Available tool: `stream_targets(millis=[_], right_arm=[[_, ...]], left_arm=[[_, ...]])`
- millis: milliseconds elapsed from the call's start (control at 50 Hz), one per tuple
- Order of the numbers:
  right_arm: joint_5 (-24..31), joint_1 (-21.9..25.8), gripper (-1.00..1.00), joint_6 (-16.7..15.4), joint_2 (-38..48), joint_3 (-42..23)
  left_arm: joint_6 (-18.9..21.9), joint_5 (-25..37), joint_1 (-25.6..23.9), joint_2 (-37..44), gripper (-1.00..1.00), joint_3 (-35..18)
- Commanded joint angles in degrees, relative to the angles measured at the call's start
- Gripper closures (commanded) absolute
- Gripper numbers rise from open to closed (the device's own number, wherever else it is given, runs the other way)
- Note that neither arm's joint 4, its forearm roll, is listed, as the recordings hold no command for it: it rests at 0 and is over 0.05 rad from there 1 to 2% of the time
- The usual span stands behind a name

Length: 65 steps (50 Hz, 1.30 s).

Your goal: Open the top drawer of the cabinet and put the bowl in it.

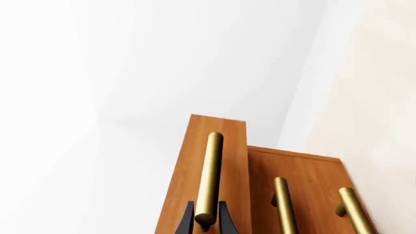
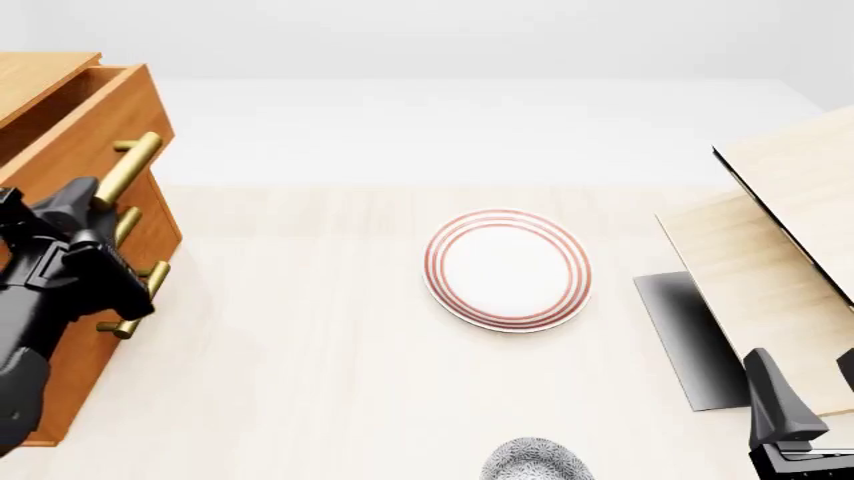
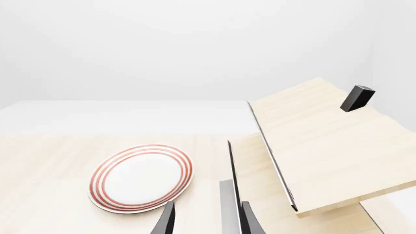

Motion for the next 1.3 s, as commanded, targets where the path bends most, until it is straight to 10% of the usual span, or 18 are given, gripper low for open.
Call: stream_targets(millis=[20, 1020, 1040, 1300], right_arm=[[0.0, 0.0, -1.00, 0.0, 0.0, 0.0], [0.0, 0.0, -1.00, 0.0, 0.0, 0.0], [0.0, 0.0, -1.00, 0.0, -0.1, 0.0], [0.0, 0.0, -1.00, 0.0, -0.1, 0.0]], left_arm=[[0.3, -1.0, -5.7, 4.7, 1.00, -1.6], [1.7, -2.5, -16.5, 3.3, 1.00, -0.4], [1.8, -3.0, -16.6, 3.6, -1.00, -0.1], [2.2, -5.2, -20.1, 1.5, -1.00, 3.3]])
